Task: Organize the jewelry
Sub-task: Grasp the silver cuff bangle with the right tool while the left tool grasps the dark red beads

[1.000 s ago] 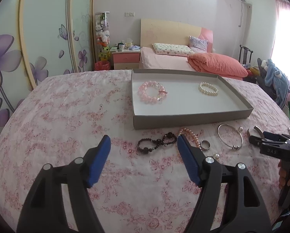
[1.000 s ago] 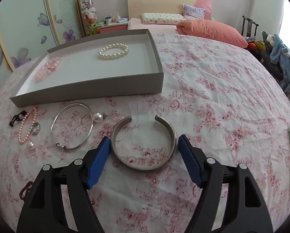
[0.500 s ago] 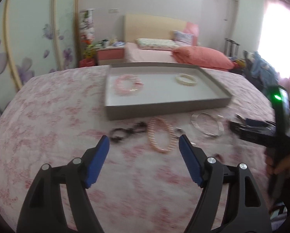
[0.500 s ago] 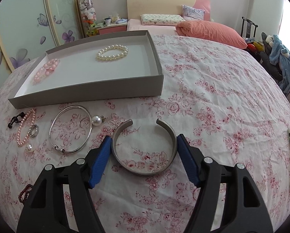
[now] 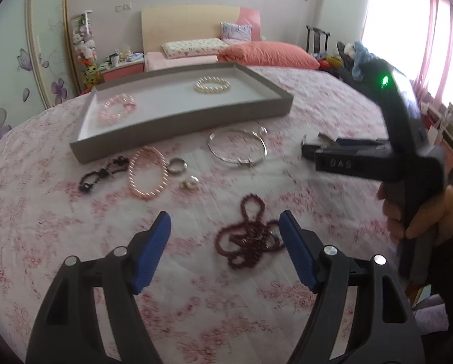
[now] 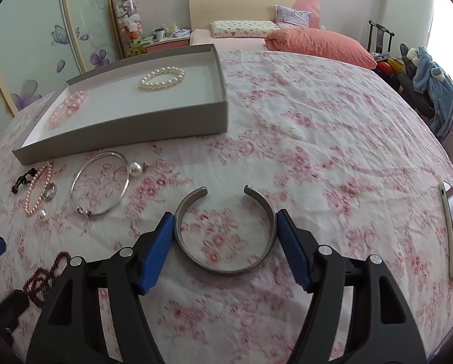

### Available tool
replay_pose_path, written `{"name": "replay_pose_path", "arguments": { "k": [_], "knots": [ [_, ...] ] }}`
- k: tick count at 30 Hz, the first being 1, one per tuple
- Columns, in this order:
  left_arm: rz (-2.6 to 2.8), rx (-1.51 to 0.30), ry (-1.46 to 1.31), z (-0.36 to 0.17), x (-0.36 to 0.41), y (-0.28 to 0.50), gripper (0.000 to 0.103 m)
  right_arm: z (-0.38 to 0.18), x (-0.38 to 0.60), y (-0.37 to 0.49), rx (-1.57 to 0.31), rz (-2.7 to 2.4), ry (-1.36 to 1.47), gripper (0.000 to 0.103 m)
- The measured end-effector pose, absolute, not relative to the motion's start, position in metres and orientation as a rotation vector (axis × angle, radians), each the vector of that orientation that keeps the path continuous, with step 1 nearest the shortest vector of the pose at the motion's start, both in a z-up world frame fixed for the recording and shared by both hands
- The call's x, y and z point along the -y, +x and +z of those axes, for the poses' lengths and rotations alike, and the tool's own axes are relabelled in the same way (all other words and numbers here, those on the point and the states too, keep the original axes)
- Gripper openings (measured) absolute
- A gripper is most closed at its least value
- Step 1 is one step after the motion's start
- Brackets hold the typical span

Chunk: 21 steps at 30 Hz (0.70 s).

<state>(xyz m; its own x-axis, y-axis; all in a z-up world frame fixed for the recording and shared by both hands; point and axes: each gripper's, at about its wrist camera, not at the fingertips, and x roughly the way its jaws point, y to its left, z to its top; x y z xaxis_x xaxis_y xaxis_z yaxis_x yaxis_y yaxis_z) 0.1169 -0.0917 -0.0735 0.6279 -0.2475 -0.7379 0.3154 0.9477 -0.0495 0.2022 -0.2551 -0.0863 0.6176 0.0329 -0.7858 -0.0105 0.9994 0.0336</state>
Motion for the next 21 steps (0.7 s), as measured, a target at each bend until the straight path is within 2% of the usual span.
{"name": "replay_pose_path", "arguments": {
  "k": [7,10,13,14,17,20,21],
  "knots": [
    [-0.313,-0.888,0.153,-0.092,0.116,0.125,0.072,-0.086,0.262,0.194,-0.905,0.019,0.037,0.068],
    [-0.311,-0.897,0.154,-0.096,0.122,0.129,0.068,-0.086,0.263,0.194,-0.904,0.019,0.036,0.068],
    [-0.316,-0.89,0.154,-0.095,0.125,0.13,0.055,-0.086,0.263,0.193,-0.904,0.017,0.034,0.068],
    [-0.309,-0.893,0.161,-0.095,0.124,0.13,0.044,-0.086,0.262,0.193,-0.904,0.017,0.034,0.068],
    [-0.301,-0.887,0.159,-0.096,0.121,0.132,0.027,-0.086,0.262,0.193,-0.903,0.021,0.034,0.068],
    [-0.301,-0.897,0.129,-0.095,0.111,0.135,0.02,-0.086,0.26,0.191,-0.905,0.03,0.032,0.068],
    [-0.296,-0.896,0.124,-0.094,0.107,0.134,0.013,-0.086,0.26,0.19,-0.905,0.034,0.032,0.068]
  ]
}}
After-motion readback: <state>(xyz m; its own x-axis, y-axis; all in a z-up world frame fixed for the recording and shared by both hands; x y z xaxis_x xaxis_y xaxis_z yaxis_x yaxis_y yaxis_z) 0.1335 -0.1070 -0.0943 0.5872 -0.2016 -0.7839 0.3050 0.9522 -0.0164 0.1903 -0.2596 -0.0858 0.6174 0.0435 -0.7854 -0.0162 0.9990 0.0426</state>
